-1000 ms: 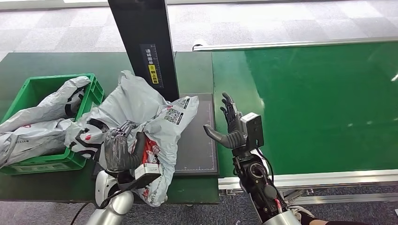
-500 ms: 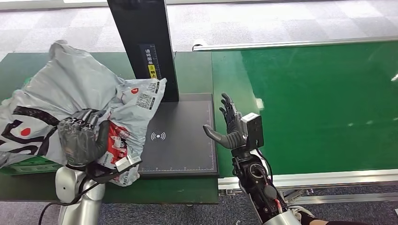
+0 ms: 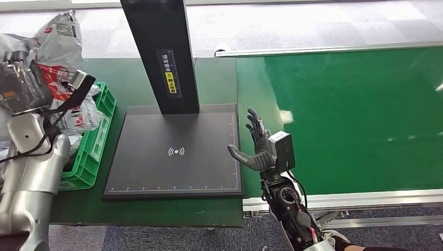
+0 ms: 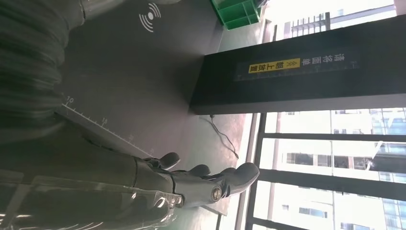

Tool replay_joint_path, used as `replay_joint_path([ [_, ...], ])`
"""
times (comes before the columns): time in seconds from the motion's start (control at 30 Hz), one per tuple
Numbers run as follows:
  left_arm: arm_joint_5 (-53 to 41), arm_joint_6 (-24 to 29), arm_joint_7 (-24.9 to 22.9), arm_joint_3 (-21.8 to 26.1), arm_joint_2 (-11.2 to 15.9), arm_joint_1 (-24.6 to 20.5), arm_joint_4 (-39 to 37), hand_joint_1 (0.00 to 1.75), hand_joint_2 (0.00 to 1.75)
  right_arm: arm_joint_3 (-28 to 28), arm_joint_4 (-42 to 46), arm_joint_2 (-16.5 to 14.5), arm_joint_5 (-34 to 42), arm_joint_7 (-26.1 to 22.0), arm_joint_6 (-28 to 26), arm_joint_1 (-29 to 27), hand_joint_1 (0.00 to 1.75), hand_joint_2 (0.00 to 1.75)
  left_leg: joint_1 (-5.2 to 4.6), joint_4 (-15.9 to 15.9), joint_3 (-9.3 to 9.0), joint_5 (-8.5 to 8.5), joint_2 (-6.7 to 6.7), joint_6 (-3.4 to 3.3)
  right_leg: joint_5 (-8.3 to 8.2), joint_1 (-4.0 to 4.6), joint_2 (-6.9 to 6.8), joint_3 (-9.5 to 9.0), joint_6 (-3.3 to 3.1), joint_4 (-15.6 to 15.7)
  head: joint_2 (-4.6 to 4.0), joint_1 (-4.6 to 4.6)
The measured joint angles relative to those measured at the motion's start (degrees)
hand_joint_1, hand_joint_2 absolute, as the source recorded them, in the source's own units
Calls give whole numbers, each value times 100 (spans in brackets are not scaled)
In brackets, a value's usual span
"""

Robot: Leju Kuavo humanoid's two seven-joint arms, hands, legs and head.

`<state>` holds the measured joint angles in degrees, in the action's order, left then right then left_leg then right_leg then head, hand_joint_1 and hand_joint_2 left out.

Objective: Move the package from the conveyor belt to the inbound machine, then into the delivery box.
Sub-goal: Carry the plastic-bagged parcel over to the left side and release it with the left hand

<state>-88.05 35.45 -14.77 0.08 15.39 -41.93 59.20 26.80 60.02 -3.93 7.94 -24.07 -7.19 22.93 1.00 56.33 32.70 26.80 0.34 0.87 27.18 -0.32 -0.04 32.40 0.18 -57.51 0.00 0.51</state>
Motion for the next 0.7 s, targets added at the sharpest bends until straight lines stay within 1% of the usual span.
replay_joint_path([
  [0.07, -13, -408, -121, -89, 201, -486, -873, 175, 175, -1, 57, 28, -46, 50, 16, -39, 0, 175, -1, 0, 0, 1, 44, 1, -10, -1, 41, 11, -6, -1, 0, -1],
  [0.13, -40, -1051, -373, -182, 361, -879, -1616, 175, 175, -4, 81, 56, -104, 91, 61, -65, 0, 175, -3, 0, 1, 2, 64, 2, -13, -2, 59, 18, -7, -1, 0, -1],
  [0.23, -53, -1979, -664, -291, 554, -1254, -2490, 175, 175, -7, 85, 68, -204, 108, 152, -73, 0, 175, -3, 0, 5, 5, 63, 4, -13, -2, 59, 24, -7, 0, 0, -1],
  [0.33, -56, -2563, -750, -386, 733, -1396, -3071, 175, 175, -13, 85, 68, -254, 108, 214, -71, 0, 175, -2, 0, 10, 6, 61, 6, -12, 0, 59, 32, -8, -1, 0, -2],
  [0.43, -56, -2751, -781, -469, 842, -1438, -3416, 175, 175, -19, 85, 68, -270, 108, 224, -70, 0, 175, 0, 0, 18, 6, 60, 6, -11, 2, 58, 39, -9, -1, 0, -1],
  [0.5, -53, -2988, -827, -499, 887, -1491, -3598, 175, 175, -22, 85, 67, -288, 108, 247, -69, 0, 175, 1, -1, 21, 6, 60, 6, -11, 3, 58, 39, -9, -1, -1, 0],
  [0.6, -4, -3785, -1004, -491, 957, -1546, -3833, 175, 175, -34, 85, 60, -345, 108, 318, -64, 0, 175, 0, -2, 23, 6, 63, 6, -12, 2, 59, 38, -9, -1, 0, 0],
  [0.7, 200, -4658, -1092, -346, 1023, -1524, -4015, 175, 175, -68, 85, 50, -410, 108, 368, -55, 0, 175, -1, -2, 23, 6, 63, 6, -12, 2, 60, 39, -9, -1, -1, -1],
])
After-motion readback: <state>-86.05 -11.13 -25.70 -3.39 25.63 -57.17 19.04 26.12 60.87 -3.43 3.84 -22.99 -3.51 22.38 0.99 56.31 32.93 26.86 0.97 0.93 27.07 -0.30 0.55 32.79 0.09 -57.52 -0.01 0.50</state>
